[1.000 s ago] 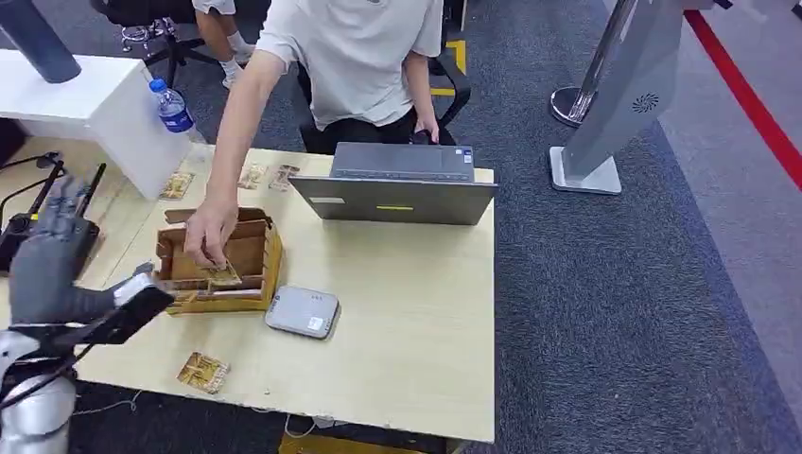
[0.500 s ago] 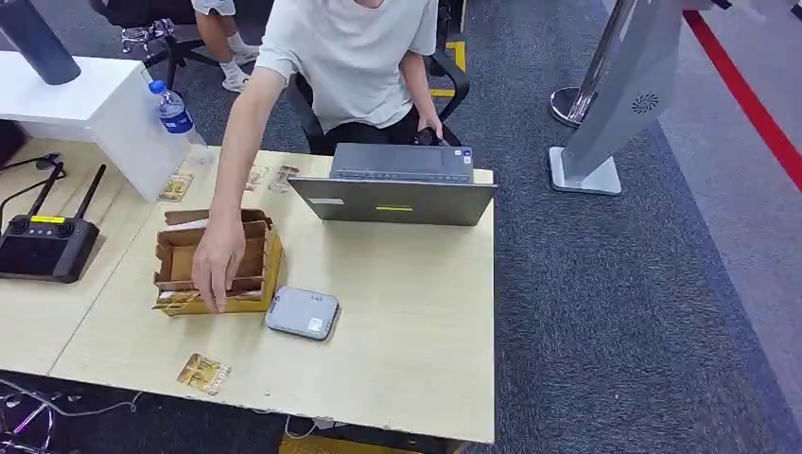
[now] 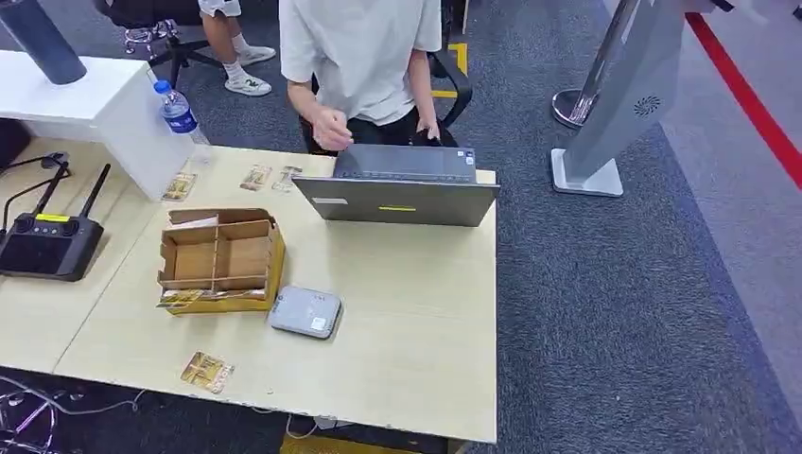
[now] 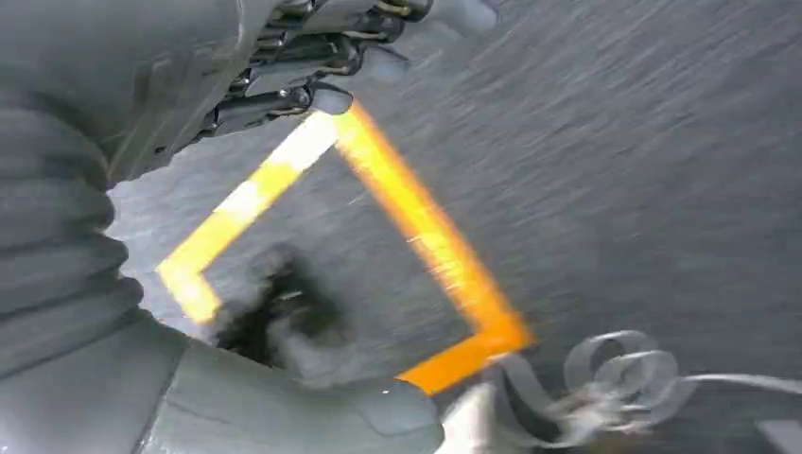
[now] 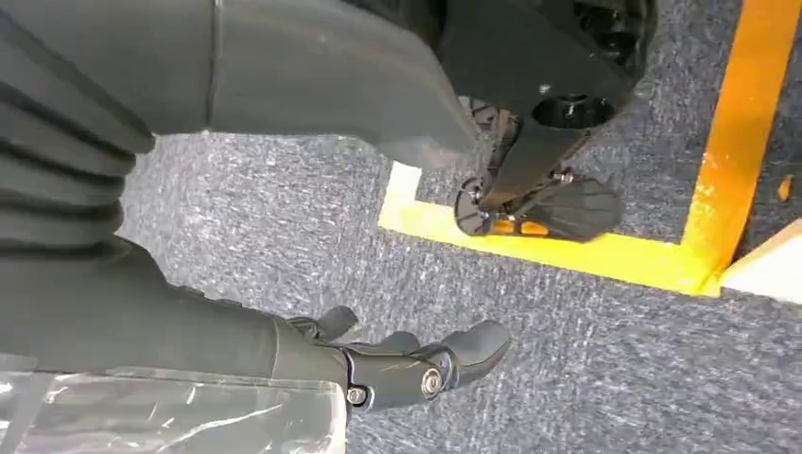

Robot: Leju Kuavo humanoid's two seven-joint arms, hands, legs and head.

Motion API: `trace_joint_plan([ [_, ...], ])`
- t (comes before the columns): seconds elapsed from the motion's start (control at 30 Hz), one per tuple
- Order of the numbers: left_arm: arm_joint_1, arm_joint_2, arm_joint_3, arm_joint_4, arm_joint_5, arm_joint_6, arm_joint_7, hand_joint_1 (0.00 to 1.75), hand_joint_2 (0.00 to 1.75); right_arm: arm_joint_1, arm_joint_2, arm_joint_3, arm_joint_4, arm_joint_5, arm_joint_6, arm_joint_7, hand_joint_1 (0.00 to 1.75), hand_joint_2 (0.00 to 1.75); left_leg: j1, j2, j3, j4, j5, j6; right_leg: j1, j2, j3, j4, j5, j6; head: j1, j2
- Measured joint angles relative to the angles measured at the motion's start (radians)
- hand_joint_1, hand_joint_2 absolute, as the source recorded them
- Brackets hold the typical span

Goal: Pass the card to the sensor for recognition and then transmit it.

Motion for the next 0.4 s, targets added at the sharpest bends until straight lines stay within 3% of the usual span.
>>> trace_joint_plan([
  [0.13,0.007,-0.045,-0.087,0.016,-0.002,0.013,0.005,0.0,1.75,0.011,0.0,0.066,-0.003,-0.064,0.0,0.011,0.0,1.75,0.001,0.0,0.0,0.0,0.0,0.0,0.001,0.0,0.0,0.0,0.0,0.0,0.002,0.0],
  [0.17,0.009,-0.051,-0.112,0.017,0.002,0.016,0.005,0.0,0.0,0.014,-0.001,0.083,-0.006,-0.087,0.0,0.013,0.0,1.75,0.001,0.0,0.0,0.0,0.0,0.0,0.001,0.0,0.0,0.0,0.0,0.0,0.001,0.0],
  [0.2,0.011,-0.056,-0.133,0.018,0.008,0.018,0.007,0.0,0.0,0.017,-0.002,0.098,-0.008,-0.105,-0.001,0.014,0.0,0.0,0.001,0.0,0.0,0.0,0.0,0.0,0.001,0.0,0.0,0.0,0.0,0.0,0.001,0.0],
  [0.4,0.032,-0.081,-0.275,0.018,0.036,0.031,0.017,0.0,0.0,0.042,-0.011,0.2,-0.023,-0.229,-0.005,0.028,0.0,0.0,0.001,0.0,0.0,0.0,0.0,0.0,0.001,0.0,0.0,0.0,0.0,0.0,0.001,0.0],
])
